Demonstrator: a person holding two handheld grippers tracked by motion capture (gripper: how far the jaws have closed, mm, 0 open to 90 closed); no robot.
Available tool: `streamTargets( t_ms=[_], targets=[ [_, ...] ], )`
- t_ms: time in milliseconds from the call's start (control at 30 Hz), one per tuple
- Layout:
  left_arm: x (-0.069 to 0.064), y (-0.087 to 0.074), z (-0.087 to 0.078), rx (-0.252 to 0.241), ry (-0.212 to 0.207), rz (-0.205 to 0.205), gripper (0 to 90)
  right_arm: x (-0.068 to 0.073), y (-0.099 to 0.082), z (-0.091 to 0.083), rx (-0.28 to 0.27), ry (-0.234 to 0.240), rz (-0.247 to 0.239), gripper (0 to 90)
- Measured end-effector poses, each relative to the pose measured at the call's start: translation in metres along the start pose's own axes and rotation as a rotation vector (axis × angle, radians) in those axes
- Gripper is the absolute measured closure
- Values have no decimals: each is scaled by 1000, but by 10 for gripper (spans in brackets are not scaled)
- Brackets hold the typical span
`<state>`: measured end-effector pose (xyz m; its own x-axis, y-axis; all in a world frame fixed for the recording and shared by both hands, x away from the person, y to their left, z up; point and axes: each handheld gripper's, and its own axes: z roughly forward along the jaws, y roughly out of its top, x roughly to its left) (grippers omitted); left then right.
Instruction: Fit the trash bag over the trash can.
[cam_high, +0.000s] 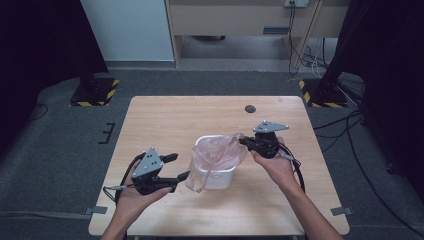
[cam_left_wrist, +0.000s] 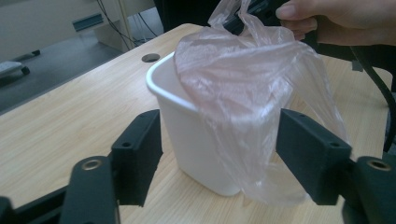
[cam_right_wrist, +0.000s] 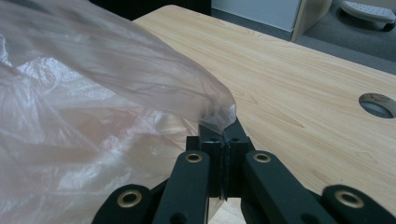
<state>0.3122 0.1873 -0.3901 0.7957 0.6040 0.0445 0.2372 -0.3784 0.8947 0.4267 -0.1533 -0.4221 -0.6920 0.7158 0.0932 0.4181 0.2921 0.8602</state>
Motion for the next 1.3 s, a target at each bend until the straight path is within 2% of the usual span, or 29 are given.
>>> streamTargets(
  t_ms=[67, 167, 400, 567, 700, 833, 933, 967, 1067, 1167, 1267, 1300],
  targets=[
    [-3, 2, 4, 6, 4, 14, 296, 1, 1, 0, 0, -2, 3, 899],
    [-5, 4, 11, 9, -7, 13, 257, 1, 3, -1, 1, -4, 14, 899],
    [-10, 10, 25, 31, -26, 32, 227, 3, 4, 1, 1, -6, 17, 897],
    [-12, 14, 32, 33, 1, 33, 189, 4, 4, 0, 0, -4, 16, 897],
    [-12, 16, 40, 48, 19, 52, 195, 5, 5, 0, -6, 4, 12, 897],
    [-13, 19, 45, 29, 41, 61, 215, 7, 5, -1, -11, 12, 6, 897],
    [-12, 20, 46, 9, 64, 51, 228, 6, 5, -3, -10, 12, 2, 898],
    [-10, 21, 47, -8, 67, 67, 230, 6, 5, -3, -13, 9, -2, 898],
    [-9, 23, 48, -23, 94, 82, 230, 6, 6, -3, -13, 9, -1, 899],
    [-7, 25, 51, -34, 100, 91, 240, 6, 5, -3, -9, 12, -1, 899],
    [-7, 26, 53, -46, 104, 107, 288, 7, 5, -2, -9, 17, 0, 899],
    [-7, 27, 53, -46, 103, 116, 341, 7, 5, -2, -9, 17, -1, 899]
  ],
)
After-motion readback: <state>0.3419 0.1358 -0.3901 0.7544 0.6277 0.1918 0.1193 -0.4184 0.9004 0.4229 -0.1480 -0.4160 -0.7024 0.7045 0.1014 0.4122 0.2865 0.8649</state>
